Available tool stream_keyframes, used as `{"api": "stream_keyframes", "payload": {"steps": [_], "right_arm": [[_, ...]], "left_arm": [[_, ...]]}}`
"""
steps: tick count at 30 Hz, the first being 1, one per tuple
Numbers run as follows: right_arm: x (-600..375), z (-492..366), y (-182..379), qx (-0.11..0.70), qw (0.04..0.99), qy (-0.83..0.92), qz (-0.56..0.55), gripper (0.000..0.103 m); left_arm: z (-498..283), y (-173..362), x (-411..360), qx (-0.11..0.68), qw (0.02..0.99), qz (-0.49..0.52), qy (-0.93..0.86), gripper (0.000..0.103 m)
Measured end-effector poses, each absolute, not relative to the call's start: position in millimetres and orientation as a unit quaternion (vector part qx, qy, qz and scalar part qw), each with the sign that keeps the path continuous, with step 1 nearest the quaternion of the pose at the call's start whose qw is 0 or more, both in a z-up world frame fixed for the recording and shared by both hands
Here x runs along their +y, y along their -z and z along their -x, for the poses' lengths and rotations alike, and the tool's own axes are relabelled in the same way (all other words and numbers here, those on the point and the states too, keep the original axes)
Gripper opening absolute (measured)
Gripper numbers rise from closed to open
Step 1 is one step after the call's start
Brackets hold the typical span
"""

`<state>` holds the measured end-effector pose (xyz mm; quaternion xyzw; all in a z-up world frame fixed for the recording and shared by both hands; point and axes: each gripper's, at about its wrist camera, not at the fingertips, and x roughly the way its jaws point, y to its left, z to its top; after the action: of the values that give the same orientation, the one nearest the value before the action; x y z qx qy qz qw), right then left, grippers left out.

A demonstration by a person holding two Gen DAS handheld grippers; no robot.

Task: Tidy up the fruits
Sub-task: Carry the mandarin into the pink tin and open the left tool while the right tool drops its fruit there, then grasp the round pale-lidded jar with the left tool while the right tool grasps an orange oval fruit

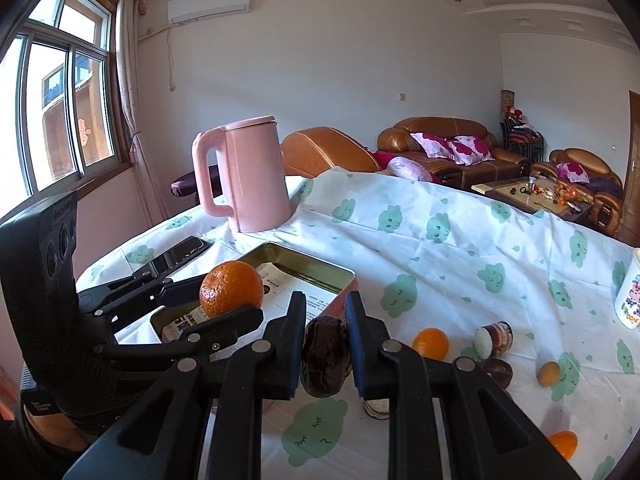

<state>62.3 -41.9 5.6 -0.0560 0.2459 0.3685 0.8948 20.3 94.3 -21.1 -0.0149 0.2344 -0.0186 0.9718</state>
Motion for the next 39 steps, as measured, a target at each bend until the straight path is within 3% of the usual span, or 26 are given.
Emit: {"api": "stream_keyframes", "payload": {"steps": [30,34,36,39], "right_arm": [[37,-77,49,0.302,0.865,-0.395,0.074,0.023],[23,-74,40,0.284,0.879,-0.378,0.07,0.046],[9,-70,36,0.278,0.882,-0.376,0.062,0.048],[-23,-58,32,0.257,0.899,-0.344,0.08,0.061]], "left_arm": [[-30,54,155,0.278,0.959,0.033,-0.052,0.052],[-27,48,151,0.269,0.961,0.034,-0.051,0.055],[-24,44,147,0.26,0.964,0.035,-0.046,0.07],[-18,36,132,0.239,0.97,0.026,-0.034,0.084]]}}
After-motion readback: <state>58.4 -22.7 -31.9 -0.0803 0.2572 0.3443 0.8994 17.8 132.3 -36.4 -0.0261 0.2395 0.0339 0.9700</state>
